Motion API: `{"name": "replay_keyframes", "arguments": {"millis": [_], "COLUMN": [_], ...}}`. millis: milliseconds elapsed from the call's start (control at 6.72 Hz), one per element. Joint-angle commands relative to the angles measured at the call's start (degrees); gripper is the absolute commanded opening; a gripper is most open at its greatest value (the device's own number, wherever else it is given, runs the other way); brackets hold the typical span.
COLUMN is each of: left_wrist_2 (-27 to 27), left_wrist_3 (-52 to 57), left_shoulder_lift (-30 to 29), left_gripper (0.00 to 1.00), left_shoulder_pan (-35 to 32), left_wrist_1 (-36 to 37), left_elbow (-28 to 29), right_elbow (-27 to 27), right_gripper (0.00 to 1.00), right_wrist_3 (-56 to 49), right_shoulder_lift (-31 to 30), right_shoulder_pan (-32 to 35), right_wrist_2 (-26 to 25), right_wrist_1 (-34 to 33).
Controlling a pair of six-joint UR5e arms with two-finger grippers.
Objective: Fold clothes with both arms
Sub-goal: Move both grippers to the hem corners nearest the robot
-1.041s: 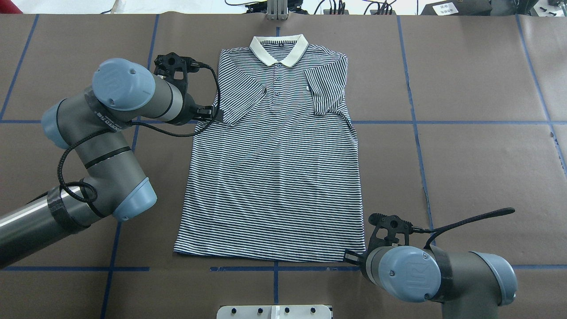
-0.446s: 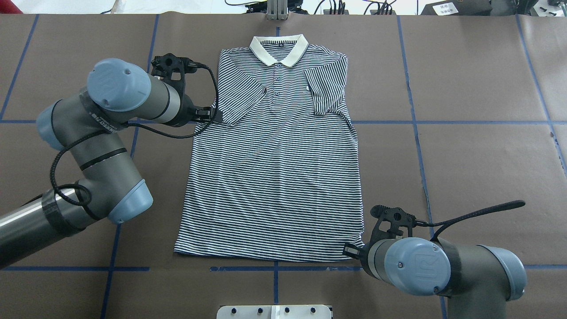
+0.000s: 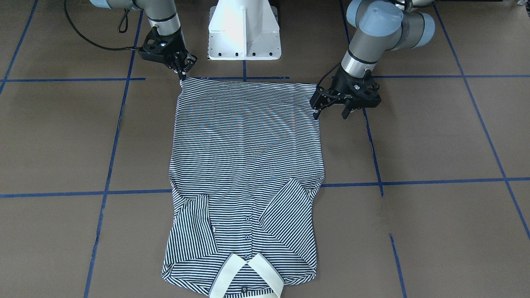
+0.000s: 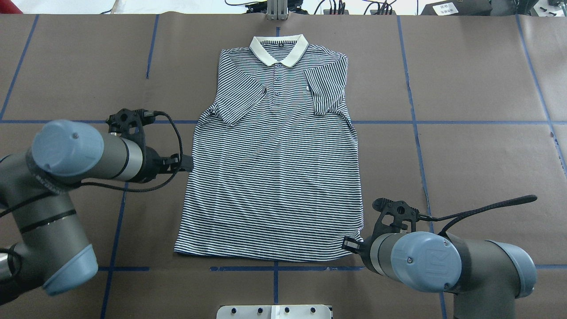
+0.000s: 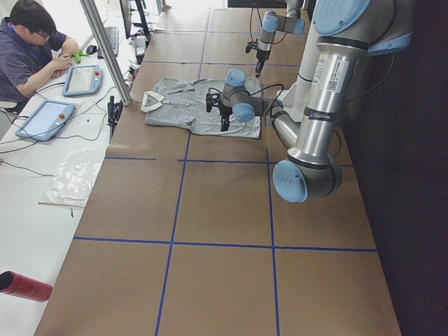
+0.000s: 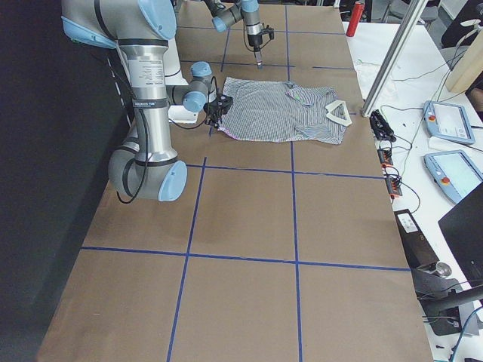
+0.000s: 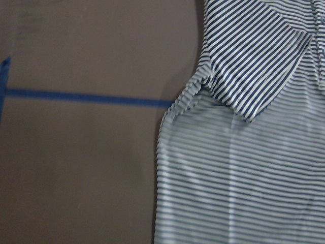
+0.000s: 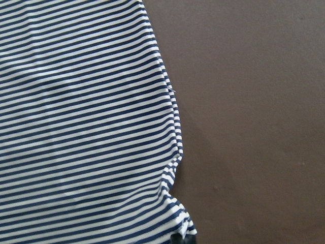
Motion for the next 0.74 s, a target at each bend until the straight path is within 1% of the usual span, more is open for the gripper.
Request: {"name": "replay_keyframes", "arguments": {"millis": [0,149,297,595], "left_wrist_2": [9.33,10.42,12.35,12.72], "left_wrist_3": [-12.68,-17.69,-19.22,-19.24], "left_shoulder_lift": [0.73,0.54,0.19,0.28], "left_gripper": [0.99,0.98,0.97,0.94], "left_shoulder_pan": [11.7,16.54,19.89,19.67], "left_wrist_1": [9.0,10.18,11.5,11.6], "left_elbow": [-3.76,-3.59,-2.89,-2.8], "right_elbow": [0.45,0.54,0.54,0.45], "right_gripper": [0.0,0.0,0.0,0.0], "right_wrist_3": [0.01,0.01,-0.07,-0.07], "right_shoulder_lift": [0.1,0.1,0.1,0.1], "right_shoulder_pan": [0.1,0.1,0.18,0.36], "right_wrist_2": [-0.26,-0.26,-0.26,-0.26], "right_wrist_1": [0.01,0.01,0.01,0.01]}}
